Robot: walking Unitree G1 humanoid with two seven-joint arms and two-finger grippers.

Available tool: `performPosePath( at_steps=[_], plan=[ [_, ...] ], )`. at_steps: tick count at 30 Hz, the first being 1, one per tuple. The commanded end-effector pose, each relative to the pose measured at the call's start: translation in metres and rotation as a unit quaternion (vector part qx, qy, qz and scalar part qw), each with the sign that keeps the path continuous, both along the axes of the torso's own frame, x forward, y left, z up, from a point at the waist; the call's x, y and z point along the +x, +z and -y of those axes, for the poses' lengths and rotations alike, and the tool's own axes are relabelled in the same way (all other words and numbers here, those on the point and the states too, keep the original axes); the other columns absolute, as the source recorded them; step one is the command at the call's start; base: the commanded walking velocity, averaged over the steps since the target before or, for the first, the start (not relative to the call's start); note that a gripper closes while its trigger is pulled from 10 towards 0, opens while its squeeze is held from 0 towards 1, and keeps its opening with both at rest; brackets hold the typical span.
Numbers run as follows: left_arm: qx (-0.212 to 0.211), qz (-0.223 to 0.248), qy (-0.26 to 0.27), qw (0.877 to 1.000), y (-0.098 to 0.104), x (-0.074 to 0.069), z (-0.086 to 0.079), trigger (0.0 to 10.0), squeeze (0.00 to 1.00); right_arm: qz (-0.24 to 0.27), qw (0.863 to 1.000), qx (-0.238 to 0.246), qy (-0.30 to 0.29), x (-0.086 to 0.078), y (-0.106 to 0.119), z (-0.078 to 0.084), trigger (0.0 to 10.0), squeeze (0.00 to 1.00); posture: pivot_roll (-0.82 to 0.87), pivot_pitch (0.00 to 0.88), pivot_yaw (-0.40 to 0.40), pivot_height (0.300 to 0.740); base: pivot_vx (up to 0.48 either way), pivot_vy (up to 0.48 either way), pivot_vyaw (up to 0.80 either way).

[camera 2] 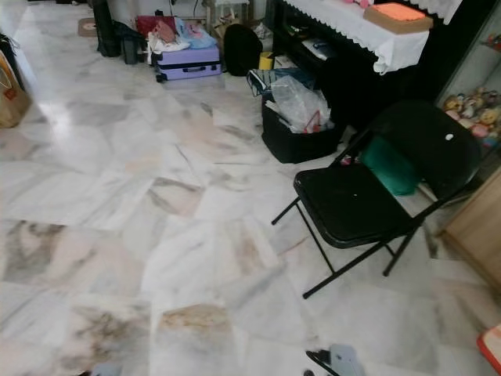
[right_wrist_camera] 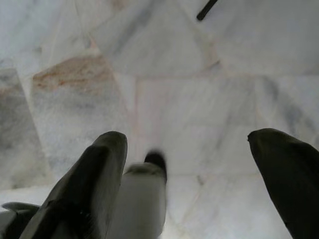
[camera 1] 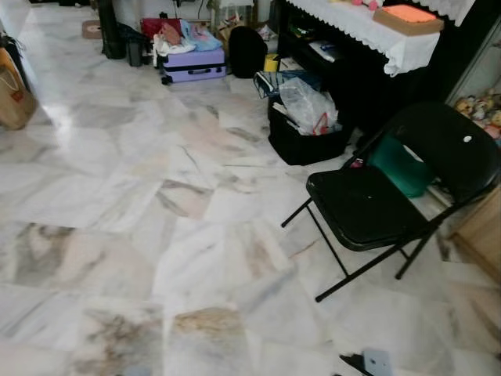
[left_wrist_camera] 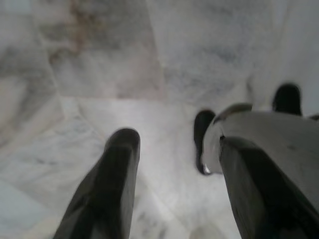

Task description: Hang hanger

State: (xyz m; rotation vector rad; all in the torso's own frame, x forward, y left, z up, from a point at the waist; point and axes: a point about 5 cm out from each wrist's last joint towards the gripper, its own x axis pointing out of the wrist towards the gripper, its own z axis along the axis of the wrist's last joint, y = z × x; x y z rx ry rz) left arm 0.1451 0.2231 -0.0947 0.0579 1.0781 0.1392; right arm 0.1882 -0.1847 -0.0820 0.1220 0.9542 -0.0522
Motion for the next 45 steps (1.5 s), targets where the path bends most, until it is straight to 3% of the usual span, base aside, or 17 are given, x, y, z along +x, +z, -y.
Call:
performPosePath(
  at_steps=[1,8,22,34,45],
  plan=[
    [-0.020,0.095,0.023,0.995,0.009,0.007,-0.007,10.0,0.00,0.002,0.997,0.022,-0.078,-0.007,-0.004,-0.005,10.0,0.00,0.07,0.385,0.041,0.740,0.000,0.000,-0.78],
    [-0.028,0.095,0.031,0.995,0.007,0.003,-0.002,10.0,0.00,0.006,0.997,0.022,-0.075,0.000,-0.002,-0.011,10.0,0.00,0.08,0.379,0.030,0.740,0.000,0.000,-0.78],
    [-0.026,0.091,0.005,0.996,0.006,-0.002,-0.003,10.0,0.00,-0.001,0.997,0.023,-0.077,-0.011,-0.006,-0.008,10.0,0.00,0.06,0.369,0.040,0.740,0.000,0.000,-0.78],
    [-0.026,0.098,-0.001,0.995,0.005,-0.007,-0.001,10.0,0.00,0.010,0.997,0.020,-0.072,-0.005,-0.002,-0.001,10.0,0.00,0.05,0.355,0.028,0.740,0.000,0.000,-0.78],
    [-0.031,0.099,0.003,0.995,0.005,-0.004,0.001,10.0,0.00,0.004,0.997,0.020,-0.072,-0.024,-0.009,0.007,10.0,0.00,0.05,0.355,0.025,0.740,0.000,0.000,-0.78]
  ],
)
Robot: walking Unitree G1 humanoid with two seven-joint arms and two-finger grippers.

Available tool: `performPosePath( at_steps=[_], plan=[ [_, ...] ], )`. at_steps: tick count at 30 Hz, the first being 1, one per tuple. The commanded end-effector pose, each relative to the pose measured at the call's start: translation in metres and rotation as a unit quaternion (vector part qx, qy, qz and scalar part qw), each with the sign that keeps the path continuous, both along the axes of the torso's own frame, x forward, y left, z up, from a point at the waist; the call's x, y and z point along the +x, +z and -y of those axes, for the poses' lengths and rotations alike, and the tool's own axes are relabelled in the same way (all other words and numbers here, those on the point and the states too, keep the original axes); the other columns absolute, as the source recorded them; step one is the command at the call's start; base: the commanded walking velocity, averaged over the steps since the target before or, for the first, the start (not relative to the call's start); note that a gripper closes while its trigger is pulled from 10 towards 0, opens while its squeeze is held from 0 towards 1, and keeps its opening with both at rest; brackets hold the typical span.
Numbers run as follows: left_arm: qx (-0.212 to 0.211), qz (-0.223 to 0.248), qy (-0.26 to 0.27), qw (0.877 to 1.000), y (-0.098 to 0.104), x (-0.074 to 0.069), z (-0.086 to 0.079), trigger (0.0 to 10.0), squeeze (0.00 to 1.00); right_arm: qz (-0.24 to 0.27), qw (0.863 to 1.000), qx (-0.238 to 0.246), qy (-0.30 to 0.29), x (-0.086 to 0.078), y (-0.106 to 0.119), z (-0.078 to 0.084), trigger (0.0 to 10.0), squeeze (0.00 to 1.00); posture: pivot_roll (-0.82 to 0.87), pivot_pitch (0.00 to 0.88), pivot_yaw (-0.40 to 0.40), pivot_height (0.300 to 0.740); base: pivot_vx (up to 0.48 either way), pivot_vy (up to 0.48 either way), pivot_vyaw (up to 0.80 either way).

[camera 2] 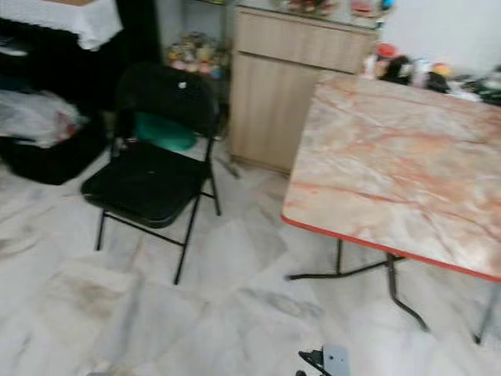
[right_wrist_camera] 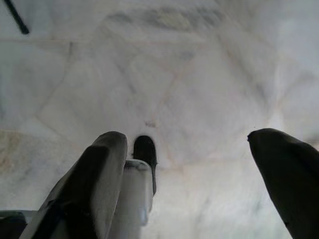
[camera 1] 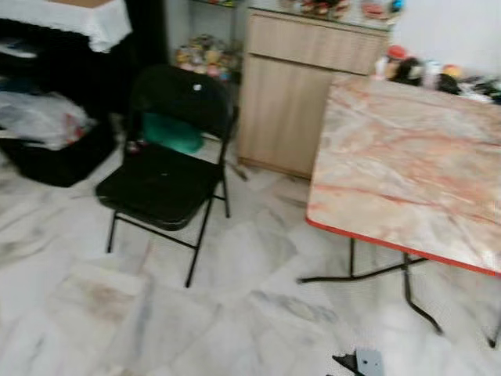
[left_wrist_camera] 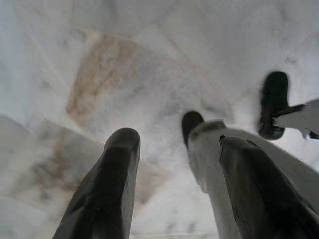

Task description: Hang hanger

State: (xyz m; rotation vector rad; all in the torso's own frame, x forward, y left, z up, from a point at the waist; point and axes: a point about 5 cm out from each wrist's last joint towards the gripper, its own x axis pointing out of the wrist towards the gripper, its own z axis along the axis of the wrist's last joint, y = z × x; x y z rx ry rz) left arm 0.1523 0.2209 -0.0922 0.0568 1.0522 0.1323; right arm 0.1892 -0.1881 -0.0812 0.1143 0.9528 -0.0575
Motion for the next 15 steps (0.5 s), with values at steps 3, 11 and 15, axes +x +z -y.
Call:
performPosePath(
  at_steps=[3,11,15],
  plan=[
    [-0.029,0.086,0.005,0.996,0.003,-0.011,-0.001,10.0,0.00,0.000,0.997,0.025,-0.071,-0.023,-0.010,0.001,10.0,0.00,0.04,0.349,0.029,0.740,0.000,0.000,-0.78],
    [-0.030,0.087,0.005,0.996,0.004,-0.008,-0.003,10.0,0.00,-0.001,0.998,0.035,-0.061,-0.018,-0.010,-0.026,10.0,0.00,0.05,0.347,0.034,0.740,0.000,0.000,-0.78],
    [-0.031,0.087,0.004,0.996,0.004,-0.008,-0.002,10.0,0.00,0.017,0.996,0.042,-0.071,-0.017,-0.009,-0.029,10.0,0.00,0.06,0.344,0.030,0.740,0.000,0.000,-0.28]
  ],
)
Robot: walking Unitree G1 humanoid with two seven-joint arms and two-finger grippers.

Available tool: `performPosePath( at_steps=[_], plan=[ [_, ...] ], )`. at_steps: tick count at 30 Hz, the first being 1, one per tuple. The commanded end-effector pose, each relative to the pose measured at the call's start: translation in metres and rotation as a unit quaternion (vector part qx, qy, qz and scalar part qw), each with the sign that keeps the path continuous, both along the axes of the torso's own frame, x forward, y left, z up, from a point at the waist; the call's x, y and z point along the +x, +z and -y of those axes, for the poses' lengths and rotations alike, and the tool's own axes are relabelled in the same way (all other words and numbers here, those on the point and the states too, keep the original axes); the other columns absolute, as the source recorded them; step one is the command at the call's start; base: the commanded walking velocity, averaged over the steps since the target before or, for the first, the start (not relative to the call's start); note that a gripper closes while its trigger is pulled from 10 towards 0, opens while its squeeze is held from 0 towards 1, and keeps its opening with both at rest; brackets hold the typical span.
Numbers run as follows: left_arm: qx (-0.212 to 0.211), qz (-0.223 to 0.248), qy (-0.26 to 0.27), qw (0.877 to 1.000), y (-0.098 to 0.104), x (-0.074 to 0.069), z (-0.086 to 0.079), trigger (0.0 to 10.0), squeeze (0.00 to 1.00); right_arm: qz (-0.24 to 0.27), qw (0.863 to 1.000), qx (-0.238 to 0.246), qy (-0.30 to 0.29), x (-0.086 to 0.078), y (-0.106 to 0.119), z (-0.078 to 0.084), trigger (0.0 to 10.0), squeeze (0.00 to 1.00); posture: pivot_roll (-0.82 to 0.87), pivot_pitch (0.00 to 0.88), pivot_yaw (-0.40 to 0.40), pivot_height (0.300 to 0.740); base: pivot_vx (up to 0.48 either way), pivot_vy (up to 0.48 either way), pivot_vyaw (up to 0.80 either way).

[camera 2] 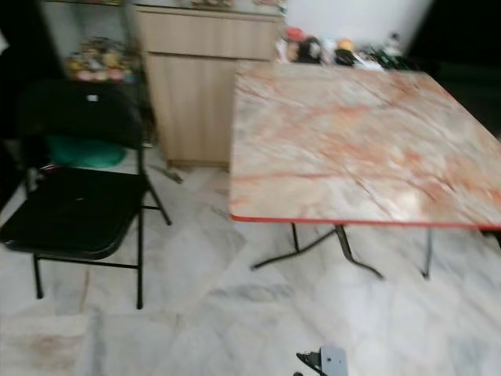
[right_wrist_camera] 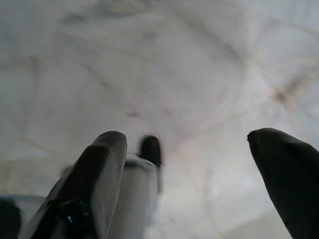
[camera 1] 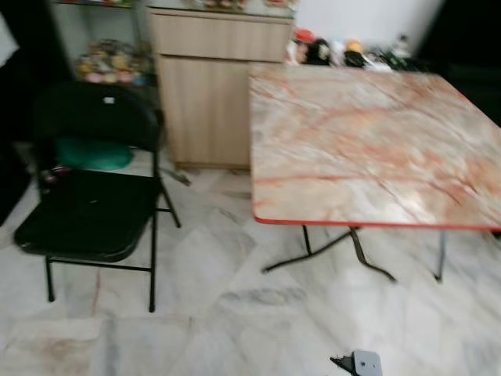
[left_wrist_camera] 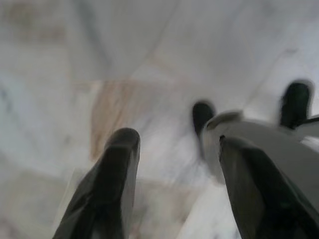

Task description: Hang hanger

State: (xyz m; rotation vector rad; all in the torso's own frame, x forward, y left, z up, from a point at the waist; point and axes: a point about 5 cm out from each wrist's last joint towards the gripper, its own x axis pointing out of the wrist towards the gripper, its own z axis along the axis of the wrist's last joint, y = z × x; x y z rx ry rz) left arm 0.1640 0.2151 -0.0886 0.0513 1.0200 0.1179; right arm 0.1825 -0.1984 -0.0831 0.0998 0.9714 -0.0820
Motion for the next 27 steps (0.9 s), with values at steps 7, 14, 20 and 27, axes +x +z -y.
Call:
performPosePath(
  at_steps=[7,14,20,27],
  plan=[
    [-0.026,0.076,-0.012,0.997,0.0012,-0.0183,-0.0078,10.0,0.00,0.042,0.995,0.053,-0.071,-0.0029,-0.0035,-0.0394,10.0,0.00,0.06,0.337,0.033,0.740,0.000,-0.110,0.00],
    [-0.028,0.076,-0.004,0.997,0.0007,-0.0191,-0.0072,10.0,0.00,0.046,0.995,0.055,-0.073,-0.0047,-0.0039,-0.0378,10.0,0.00,0.07,0.327,0.029,0.740,0.000,-0.467,0.00],
    [-0.030,0.074,-0.001,0.997,0.0002,-0.0203,-0.0070,10.0,0.00,0.047,0.995,0.056,-0.070,-0.0050,-0.0039,-0.0365,10.0,0.00,0.07,0.327,0.027,0.740,0.000,-0.080,0.00],
    [-0.032,0.075,-0.001,0.997,0.0002,-0.0203,-0.0068,10.0,0.00,0.046,0.995,0.054,-0.071,-0.0049,-0.0038,-0.0358,10.0,0.00,0.07,0.324,0.027,0.740,0.000,-0.411,0.00]
  ],
)
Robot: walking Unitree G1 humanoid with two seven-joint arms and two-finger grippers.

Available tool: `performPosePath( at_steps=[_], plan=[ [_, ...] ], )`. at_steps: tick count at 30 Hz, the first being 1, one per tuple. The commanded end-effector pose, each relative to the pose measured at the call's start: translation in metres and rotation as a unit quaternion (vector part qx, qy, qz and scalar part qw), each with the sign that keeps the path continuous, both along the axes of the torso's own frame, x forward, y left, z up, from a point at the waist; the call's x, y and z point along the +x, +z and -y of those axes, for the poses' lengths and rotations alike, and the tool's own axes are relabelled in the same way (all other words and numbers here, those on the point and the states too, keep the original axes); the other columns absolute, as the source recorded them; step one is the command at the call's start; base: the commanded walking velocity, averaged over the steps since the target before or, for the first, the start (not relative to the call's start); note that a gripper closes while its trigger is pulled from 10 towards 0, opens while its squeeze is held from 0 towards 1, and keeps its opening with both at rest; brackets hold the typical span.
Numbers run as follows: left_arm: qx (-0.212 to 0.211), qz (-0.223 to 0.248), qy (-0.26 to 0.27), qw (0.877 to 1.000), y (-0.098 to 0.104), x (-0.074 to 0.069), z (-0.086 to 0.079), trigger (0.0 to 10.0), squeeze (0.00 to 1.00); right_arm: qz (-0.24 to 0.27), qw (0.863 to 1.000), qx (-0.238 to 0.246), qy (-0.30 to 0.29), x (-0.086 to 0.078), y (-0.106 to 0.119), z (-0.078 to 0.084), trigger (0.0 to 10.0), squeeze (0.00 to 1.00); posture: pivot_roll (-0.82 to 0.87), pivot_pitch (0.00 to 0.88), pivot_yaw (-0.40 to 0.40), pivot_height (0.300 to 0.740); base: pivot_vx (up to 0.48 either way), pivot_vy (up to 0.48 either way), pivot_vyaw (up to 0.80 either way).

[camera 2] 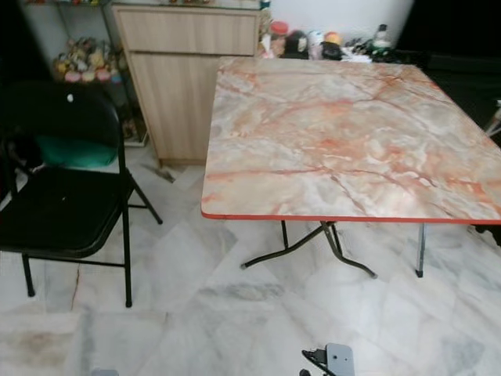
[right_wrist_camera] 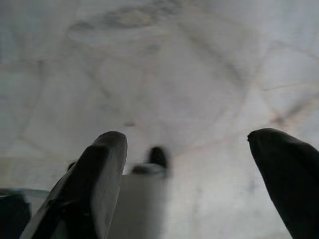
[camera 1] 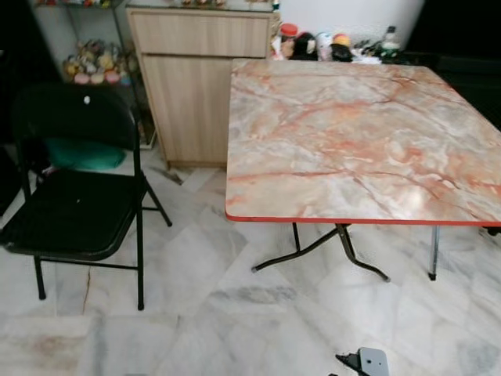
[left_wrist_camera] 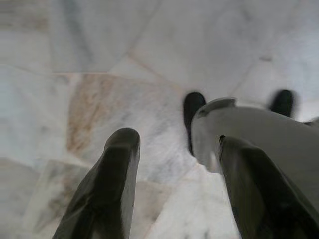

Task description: Hang hanger

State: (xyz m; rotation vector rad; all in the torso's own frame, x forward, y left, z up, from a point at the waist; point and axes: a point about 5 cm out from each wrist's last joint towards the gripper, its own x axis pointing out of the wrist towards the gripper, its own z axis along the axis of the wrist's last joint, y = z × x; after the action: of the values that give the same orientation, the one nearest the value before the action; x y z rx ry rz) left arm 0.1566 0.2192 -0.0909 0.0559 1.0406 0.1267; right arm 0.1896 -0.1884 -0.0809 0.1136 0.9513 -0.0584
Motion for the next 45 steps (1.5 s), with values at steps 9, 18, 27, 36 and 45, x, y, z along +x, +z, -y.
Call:
performPosePath(
  at_steps=[9,18,27,36,45],
  plan=[
    [-0.039,0.087,0.000,0.995,0.0025,-0.0122,-0.0014,10.0,0.00,0.034,0.995,0.042,-0.079,-0.0110,-0.0056,-0.0247,10.0,0.00,0.07,0.321,0.021,0.740,0.000,-0.480,0.00],
    [-0.043,0.088,0.001,0.995,0.0023,-0.0108,0.0010,10.0,0.00,0.036,0.995,0.043,-0.086,-0.0091,-0.0047,-0.0240,10.0,0.00,0.06,0.316,0.017,0.740,0.000,-0.267,0.00],
    [-0.044,0.089,0.003,0.995,0.0025,-0.0100,0.0017,10.0,0.00,0.032,0.996,0.036,-0.077,-0.0087,-0.0047,-0.0237,10.0,0.00,0.07,0.315,0.017,0.740,0.000,-0.427,0.00],
    [-0.047,0.088,0.004,0.995,0.0023,-0.0099,0.0019,10.0,0.00,0.034,0.996,0.039,-0.073,-0.0076,-0.0043,-0.0256,10.0,0.00,0.07,0.312,0.017,0.740,0.000,-0.480,0.00],
    [-0.048,0.088,0.005,0.995,0.0024,-0.0099,0.0015,10.0,0.00,0.033,0.996,0.040,-0.071,-0.0077,-0.0044,-0.0261,10.0,0.00,0.07,0.311,0.018,0.740,0.000,-0.480,0.00]
  ],
)
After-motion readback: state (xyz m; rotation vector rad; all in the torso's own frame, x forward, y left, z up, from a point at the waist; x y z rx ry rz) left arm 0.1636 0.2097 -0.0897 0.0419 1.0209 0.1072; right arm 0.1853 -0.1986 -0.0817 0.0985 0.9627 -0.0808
